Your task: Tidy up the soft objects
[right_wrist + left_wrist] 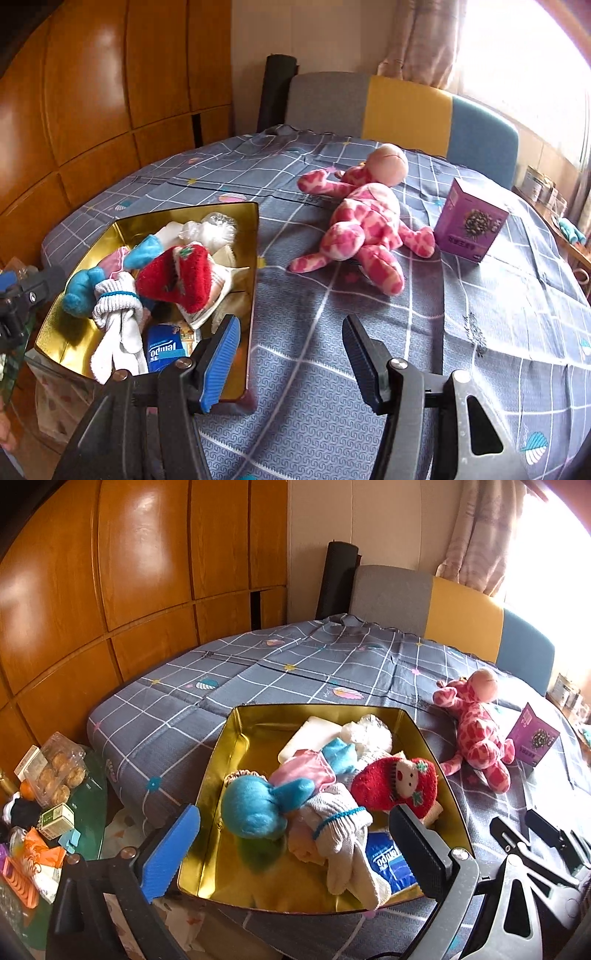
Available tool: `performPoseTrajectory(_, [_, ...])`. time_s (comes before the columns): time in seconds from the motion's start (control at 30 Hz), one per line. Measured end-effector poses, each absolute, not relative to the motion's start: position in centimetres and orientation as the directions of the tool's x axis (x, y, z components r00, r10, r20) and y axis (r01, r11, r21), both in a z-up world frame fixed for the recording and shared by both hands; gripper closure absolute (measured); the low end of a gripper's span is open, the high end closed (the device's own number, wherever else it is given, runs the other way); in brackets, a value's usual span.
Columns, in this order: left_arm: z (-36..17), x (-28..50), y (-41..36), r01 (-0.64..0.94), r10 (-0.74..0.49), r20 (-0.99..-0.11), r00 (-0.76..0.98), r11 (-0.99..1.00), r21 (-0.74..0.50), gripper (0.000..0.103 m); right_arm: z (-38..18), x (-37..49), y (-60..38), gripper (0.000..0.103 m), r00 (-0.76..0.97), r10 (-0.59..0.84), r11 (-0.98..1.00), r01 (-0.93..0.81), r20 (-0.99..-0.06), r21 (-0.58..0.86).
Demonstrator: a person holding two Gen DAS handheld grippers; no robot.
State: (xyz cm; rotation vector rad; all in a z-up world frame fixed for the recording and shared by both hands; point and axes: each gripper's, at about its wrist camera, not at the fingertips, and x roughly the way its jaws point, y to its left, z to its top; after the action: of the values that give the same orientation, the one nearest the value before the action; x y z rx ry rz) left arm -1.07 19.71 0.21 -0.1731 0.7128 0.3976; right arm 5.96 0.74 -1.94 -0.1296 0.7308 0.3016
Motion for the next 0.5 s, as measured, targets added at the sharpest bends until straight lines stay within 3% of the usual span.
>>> performPoseTrajectory(0.5, [1.6, -2.3, 19.1, -0.479, 0.406, -0.587, 0.701, 0.877, 0.033, 0.0, -1.3, 4.8, 1.3, 0.045, 0.714, 0.245, 0.942, -0.336, -0.656, -0.014])
